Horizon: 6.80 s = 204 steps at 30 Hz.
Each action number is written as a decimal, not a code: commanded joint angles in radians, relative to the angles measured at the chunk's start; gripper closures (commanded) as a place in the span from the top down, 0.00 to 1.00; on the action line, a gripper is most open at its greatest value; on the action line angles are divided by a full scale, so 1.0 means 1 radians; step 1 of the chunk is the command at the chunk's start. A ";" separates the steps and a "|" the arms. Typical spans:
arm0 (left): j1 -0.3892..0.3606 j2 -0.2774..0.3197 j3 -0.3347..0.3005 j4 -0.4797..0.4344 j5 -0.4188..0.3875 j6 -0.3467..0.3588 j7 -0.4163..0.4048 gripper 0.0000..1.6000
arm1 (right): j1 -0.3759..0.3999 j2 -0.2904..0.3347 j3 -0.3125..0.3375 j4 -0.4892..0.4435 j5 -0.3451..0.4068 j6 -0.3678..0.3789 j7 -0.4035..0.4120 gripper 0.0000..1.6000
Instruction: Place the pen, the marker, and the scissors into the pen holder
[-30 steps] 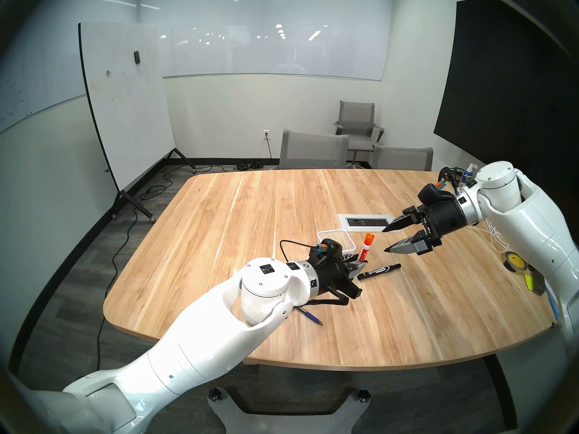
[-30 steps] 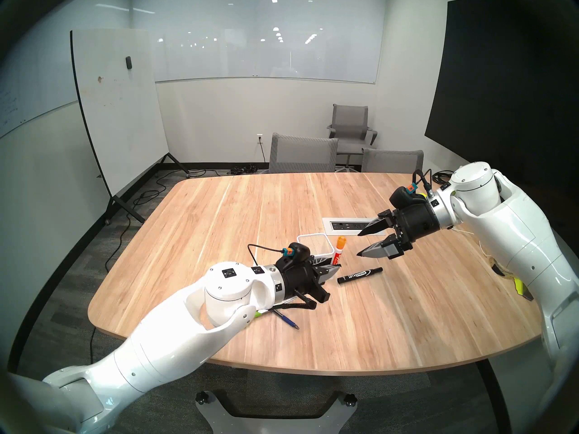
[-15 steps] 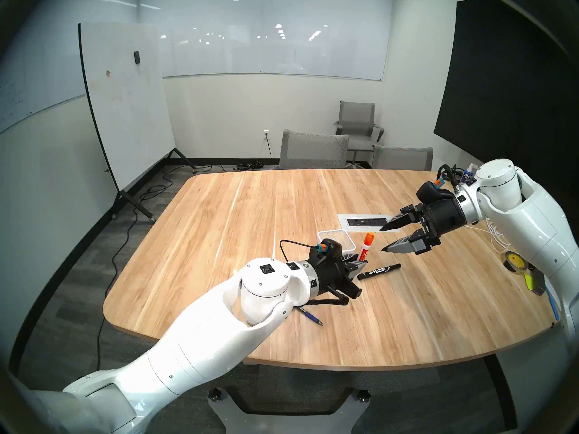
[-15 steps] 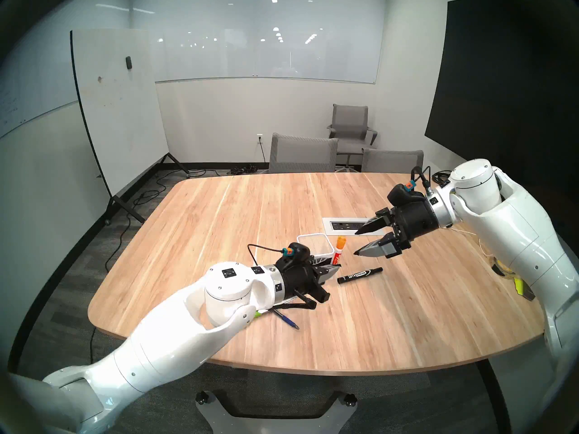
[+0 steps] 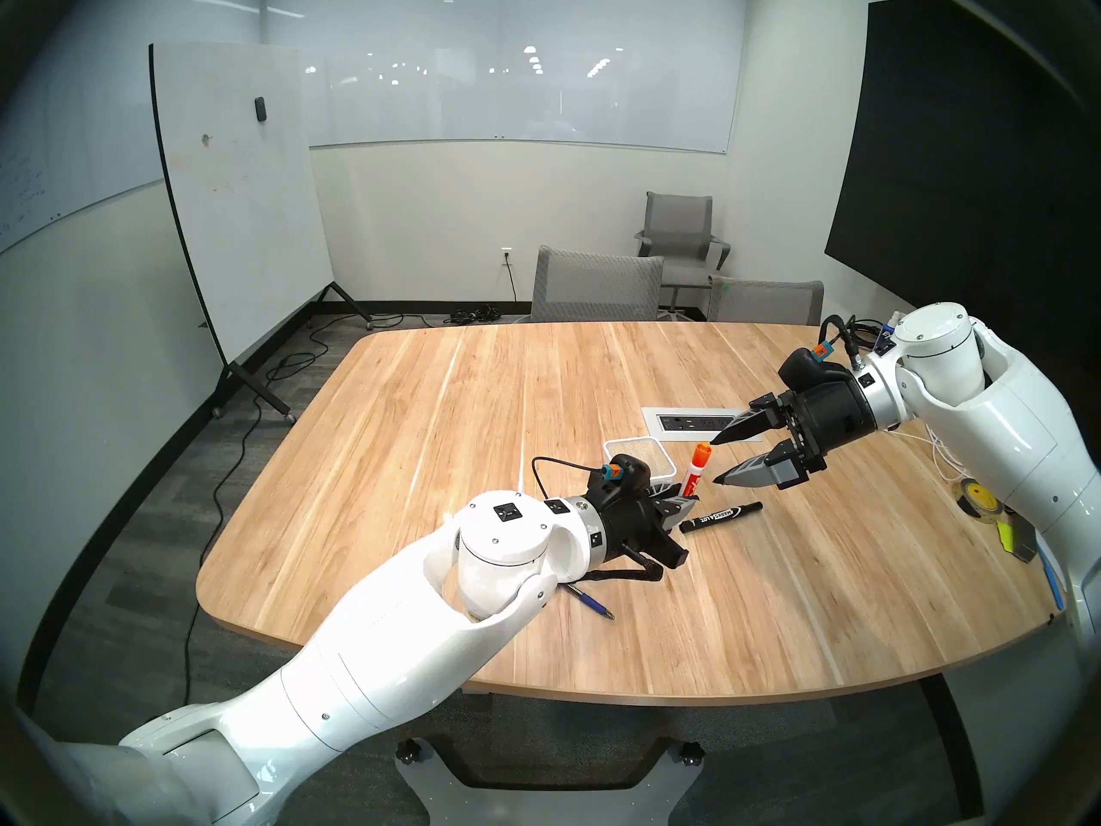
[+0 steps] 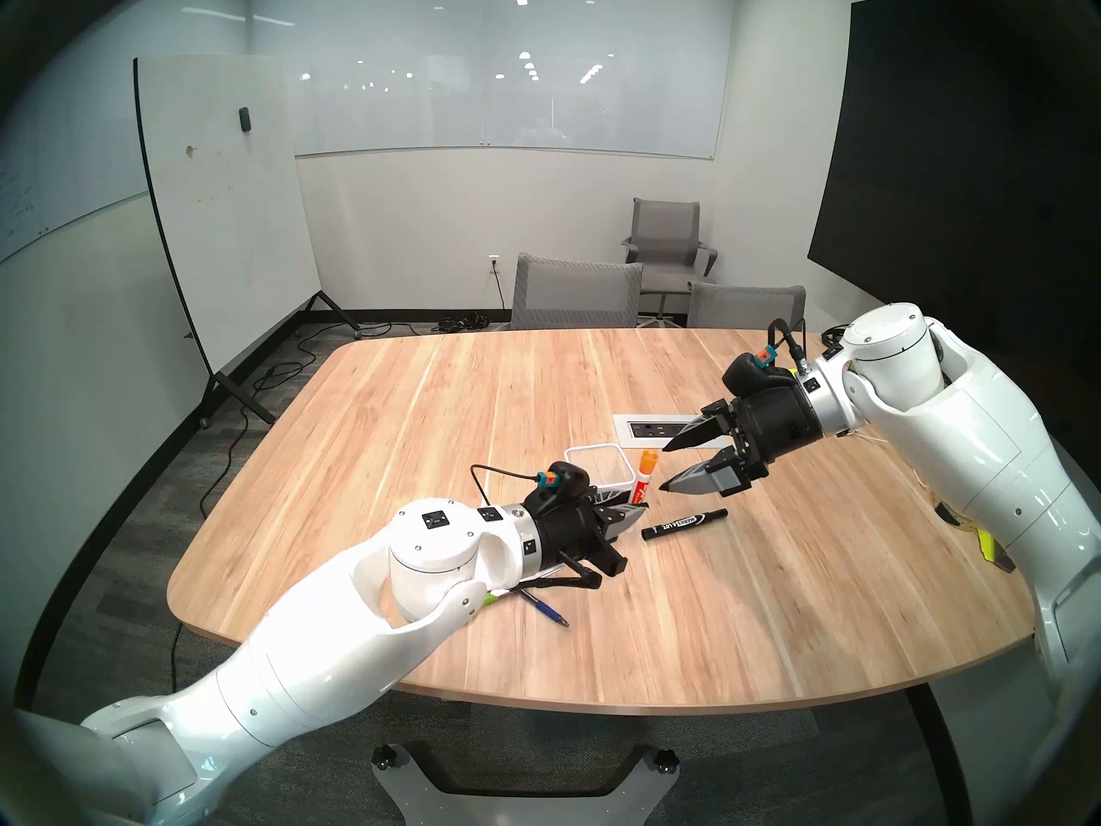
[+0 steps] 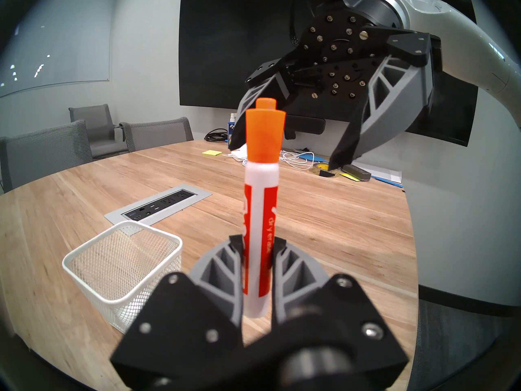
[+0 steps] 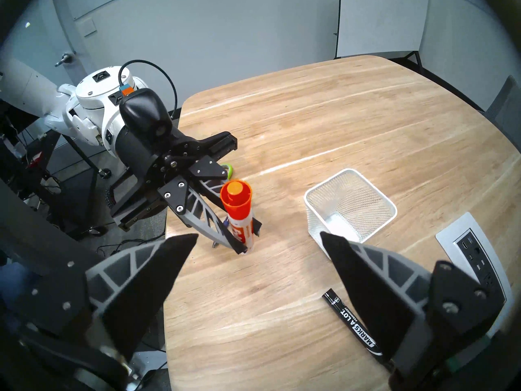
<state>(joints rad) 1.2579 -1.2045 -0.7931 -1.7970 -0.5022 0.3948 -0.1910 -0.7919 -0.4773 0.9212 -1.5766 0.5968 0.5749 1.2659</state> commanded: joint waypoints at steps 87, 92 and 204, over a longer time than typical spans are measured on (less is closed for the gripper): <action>0.193 0.133 0.019 -0.292 -0.013 0.089 0.144 1.00 | 0.097 -0.143 -0.076 0.058 -0.005 0.059 -0.056 0.00; 0.230 0.159 0.007 -0.344 -0.017 0.112 0.190 1.00 | 0.099 -0.159 -0.075 0.064 -0.007 0.071 -0.071 0.00; 0.296 0.285 -0.099 -0.317 -0.086 0.088 0.338 1.00 | -0.068 -0.315 0.051 0.081 0.023 0.039 -0.560 0.00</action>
<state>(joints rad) 1.5586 -0.9172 -0.8912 -2.0990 -0.5926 0.4912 0.1482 -0.8592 -0.7884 0.9561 -1.4795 0.6237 0.6349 0.7316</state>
